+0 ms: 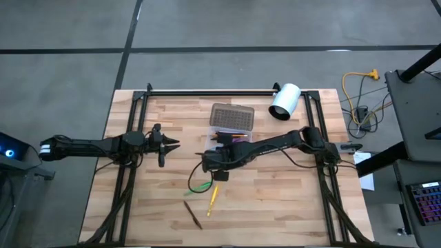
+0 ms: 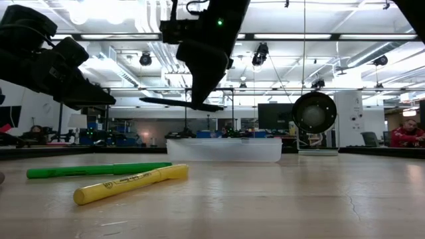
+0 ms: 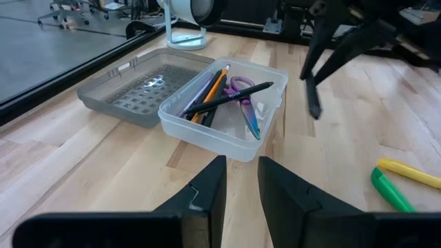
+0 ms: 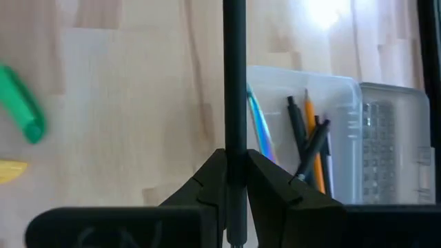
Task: Pick & place school supplies into a supply box
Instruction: Put the black pen into the supply box
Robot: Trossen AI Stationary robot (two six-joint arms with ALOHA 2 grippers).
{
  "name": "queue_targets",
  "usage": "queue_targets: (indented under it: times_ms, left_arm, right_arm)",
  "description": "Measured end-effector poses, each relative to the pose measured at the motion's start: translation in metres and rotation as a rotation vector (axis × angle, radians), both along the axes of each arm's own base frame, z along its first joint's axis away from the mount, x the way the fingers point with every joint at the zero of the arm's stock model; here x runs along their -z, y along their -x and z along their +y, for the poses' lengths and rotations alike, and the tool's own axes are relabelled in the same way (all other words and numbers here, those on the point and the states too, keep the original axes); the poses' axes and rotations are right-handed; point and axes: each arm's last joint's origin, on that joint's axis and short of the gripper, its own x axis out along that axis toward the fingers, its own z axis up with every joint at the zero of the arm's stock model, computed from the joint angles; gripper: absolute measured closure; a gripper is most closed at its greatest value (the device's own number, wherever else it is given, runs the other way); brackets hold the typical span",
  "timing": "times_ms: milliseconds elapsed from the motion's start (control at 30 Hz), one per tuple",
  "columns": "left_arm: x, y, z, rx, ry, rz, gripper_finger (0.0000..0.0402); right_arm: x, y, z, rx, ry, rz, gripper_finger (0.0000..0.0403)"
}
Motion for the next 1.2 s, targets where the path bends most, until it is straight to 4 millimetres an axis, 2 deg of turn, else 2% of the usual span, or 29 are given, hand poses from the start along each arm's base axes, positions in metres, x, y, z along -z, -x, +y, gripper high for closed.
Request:
queue_targets:
  times_ms: [267, 467, 600, 867, 1200]
  left_arm:
    - [0.0, 0.0, 0.0, 0.0, 0.0, -0.001, 0.0332]
    - [0.0, 0.0, 0.0, 0.0, 0.0, 0.0, 0.0332]
    - [0.0, 0.0, 0.0, 0.0, 0.0, 0.0, 0.0332]
    - [0.0, 0.0, 0.0, 0.0, 0.0, 0.0, 0.0332]
    - [0.0, 0.0, 0.0, -0.001, 0.0, 0.0, 0.0332]
  right_arm:
    - [0.004, 0.01, -0.017, 0.04, 0.029, 0.026, 0.0365]
    - [-0.006, 0.023, -0.021, 0.063, 0.083, -0.005, 0.0365]
    - [-0.002, 0.028, -0.025, 0.073, 0.097, 0.012, 0.0365]
    - [0.004, 0.03, -0.041, 0.12, 0.115, 0.029, 0.0365]
    - [0.006, 0.03, -0.049, 0.14, 0.119, 0.03, 0.0365]
